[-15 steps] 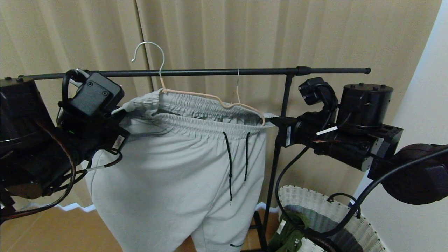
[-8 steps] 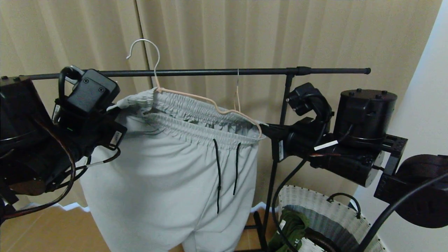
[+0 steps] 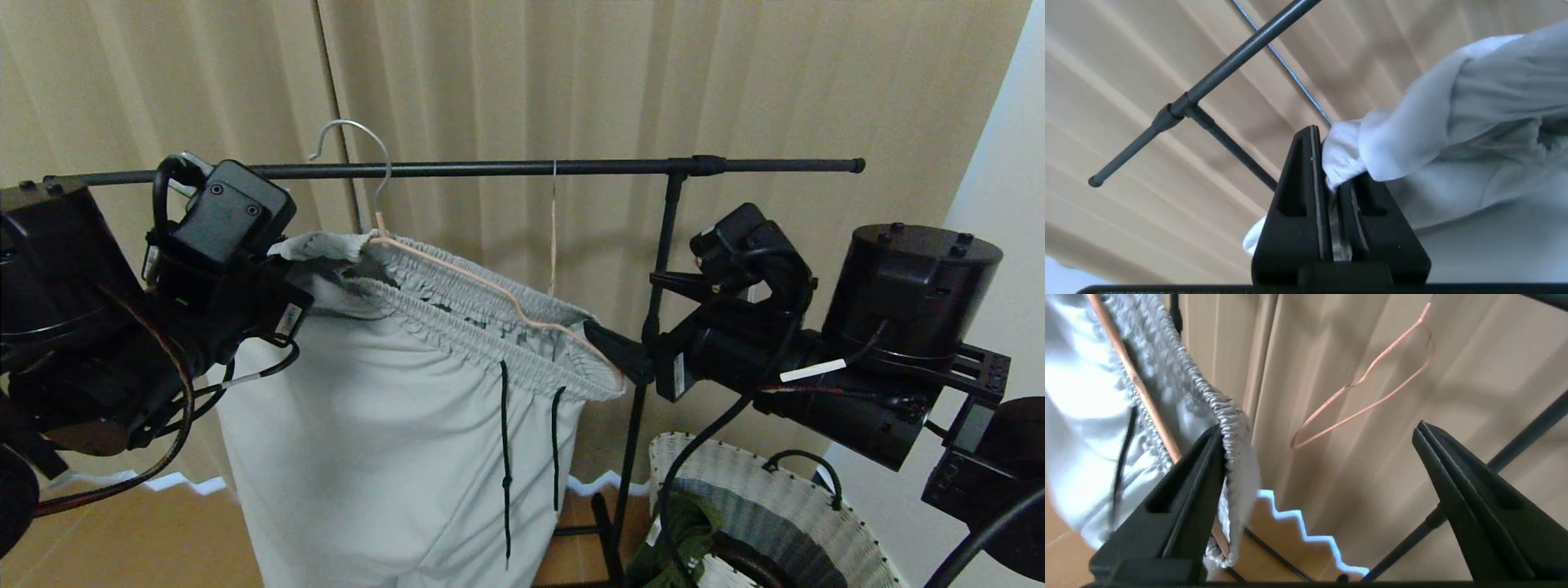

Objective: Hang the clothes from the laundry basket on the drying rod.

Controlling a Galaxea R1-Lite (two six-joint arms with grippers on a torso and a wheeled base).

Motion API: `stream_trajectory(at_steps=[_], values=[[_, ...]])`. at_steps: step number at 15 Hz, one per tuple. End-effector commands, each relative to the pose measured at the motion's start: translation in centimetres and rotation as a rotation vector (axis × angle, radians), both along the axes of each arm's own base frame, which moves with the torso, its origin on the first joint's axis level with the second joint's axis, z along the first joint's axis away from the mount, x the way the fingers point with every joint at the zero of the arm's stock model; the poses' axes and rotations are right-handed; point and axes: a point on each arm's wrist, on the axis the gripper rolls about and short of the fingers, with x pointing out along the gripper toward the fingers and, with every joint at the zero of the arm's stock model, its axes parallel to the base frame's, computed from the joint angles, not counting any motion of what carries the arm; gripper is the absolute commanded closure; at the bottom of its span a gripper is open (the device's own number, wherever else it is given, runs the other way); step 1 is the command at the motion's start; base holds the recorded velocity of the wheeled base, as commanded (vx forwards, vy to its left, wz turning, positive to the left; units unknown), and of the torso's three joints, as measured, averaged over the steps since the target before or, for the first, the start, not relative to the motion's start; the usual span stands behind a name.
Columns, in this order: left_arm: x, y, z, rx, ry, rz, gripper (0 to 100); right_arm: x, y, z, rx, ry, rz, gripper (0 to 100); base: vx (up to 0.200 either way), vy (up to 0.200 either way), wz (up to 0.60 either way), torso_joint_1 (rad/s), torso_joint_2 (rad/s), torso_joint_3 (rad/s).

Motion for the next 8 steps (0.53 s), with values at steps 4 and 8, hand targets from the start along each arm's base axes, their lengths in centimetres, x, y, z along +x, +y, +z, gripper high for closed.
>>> stream_trajectory(at_steps=[4, 8], values=[[0.1, 0.4, 0.1, 0.000, -0.004, 0.018, 100, 0.5, -0.8, 0.0, -0.004, 0.002, -0.033, 0, 0.000, 0.000, 0.00, 0.000, 0.00, 0.000], [0.1, 0.4, 0.4, -0.005, -0.015, 0.018, 100, 1.7, -2.8, -1.1, -0.110, -0.013, -0.096, 0, 0.000, 0.000, 0.00, 0.000, 0.00, 0.000]])
